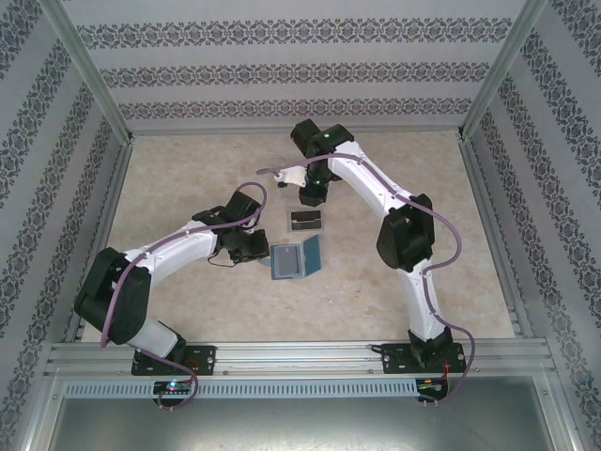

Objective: Take the credit cards out of the card holder

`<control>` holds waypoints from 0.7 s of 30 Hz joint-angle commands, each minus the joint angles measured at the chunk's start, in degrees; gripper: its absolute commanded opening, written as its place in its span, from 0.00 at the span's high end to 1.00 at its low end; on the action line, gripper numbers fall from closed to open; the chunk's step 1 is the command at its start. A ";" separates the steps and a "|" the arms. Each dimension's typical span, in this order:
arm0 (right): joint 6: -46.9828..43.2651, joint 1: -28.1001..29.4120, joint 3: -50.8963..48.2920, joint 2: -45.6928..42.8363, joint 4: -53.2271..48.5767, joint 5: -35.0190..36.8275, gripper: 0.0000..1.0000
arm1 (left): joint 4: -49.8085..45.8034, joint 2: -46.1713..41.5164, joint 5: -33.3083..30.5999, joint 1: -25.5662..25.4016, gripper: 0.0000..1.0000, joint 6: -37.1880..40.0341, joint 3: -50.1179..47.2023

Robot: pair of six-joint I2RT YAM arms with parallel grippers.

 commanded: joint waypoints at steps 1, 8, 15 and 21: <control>14.43 0.46 -5.63 -4.34 8.39 -2.91 0.79 | 1.22 1.45 1.43 0.47 0.87 1.52 2.14; 41.81 1.28 -24.66 -15.02 26.90 -6.95 0.83 | 2.65 4.41 2.90 0.50 0.89 2.47 3.02; 64.80 2.05 -41.28 -22.34 39.29 -11.12 0.87 | 4.03 6.60 4.74 0.54 0.91 2.86 2.83; 77.68 3.66 -46.69 -22.82 42.29 -16.99 0.86 | 4.60 8.89 5.04 0.54 0.93 3.58 2.41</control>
